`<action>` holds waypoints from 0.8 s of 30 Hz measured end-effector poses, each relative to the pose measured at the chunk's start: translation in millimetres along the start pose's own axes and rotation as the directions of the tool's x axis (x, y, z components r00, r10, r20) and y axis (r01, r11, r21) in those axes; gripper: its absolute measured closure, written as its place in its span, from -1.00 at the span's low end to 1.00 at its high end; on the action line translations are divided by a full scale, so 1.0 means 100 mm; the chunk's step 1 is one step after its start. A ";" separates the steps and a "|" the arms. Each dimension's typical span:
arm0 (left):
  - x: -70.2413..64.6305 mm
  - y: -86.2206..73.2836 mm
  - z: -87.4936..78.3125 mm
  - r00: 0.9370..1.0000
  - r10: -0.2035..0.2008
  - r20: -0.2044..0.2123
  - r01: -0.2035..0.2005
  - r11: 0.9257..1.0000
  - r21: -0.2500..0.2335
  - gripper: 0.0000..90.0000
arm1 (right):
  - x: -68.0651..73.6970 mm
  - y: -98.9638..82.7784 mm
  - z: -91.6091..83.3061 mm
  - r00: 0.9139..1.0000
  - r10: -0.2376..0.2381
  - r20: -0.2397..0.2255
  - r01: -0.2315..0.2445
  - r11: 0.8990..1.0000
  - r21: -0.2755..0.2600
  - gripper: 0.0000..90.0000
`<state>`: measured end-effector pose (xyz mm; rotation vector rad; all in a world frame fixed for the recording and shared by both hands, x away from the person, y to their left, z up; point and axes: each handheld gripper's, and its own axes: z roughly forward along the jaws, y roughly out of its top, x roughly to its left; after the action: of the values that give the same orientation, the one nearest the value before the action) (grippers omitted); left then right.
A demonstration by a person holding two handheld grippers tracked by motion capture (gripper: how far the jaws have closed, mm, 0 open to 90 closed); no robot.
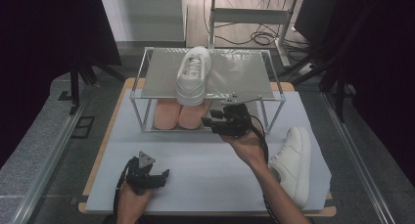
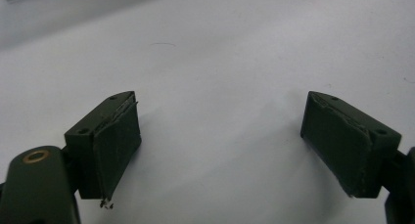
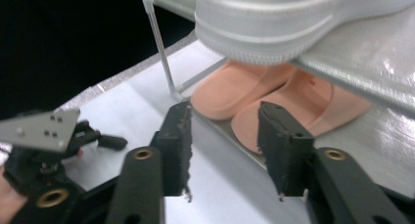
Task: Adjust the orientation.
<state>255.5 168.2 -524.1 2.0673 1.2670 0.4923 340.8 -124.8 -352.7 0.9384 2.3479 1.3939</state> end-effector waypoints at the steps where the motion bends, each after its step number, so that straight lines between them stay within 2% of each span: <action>1: 0.00 0.00 0.00 1.000 0.000 0.001 0.000 1.000 0.000 -0.67 | 0.00 -0.02 -0.01 1.000 -0.008 -0.002 0.008 1.000 0.004 0.13; 6: 0.00 0.00 0.00 1.000 0.000 0.001 0.000 1.000 0.000 -0.67 | 0.02 -0.13 -0.06 0.999 -0.049 0.000 0.049 0.999 0.014 -0.07; 12: 0.00 0.00 0.00 1.000 0.001 0.001 -0.001 1.000 0.002 -0.67 | 0.05 -0.26 -0.09 0.997 -0.081 -0.010 0.081 0.996 0.036 -0.20; 17: 0.00 0.00 0.00 1.000 0.000 0.000 0.000 1.000 0.002 -0.67 | 0.06 -0.37 -0.10 0.992 -0.128 0.009 0.127 0.989 0.069 -0.35; 24: 0.00 0.00 0.00 1.000 0.000 0.001 0.000 1.000 0.000 -0.67 | 0.03 -0.51 -0.20 0.994 -0.111 0.020 0.109 0.991 0.078 -0.55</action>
<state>255.5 168.3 -524.1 2.0677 1.2667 0.4915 307.6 -153.5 -386.3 0.8272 2.4107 1.2520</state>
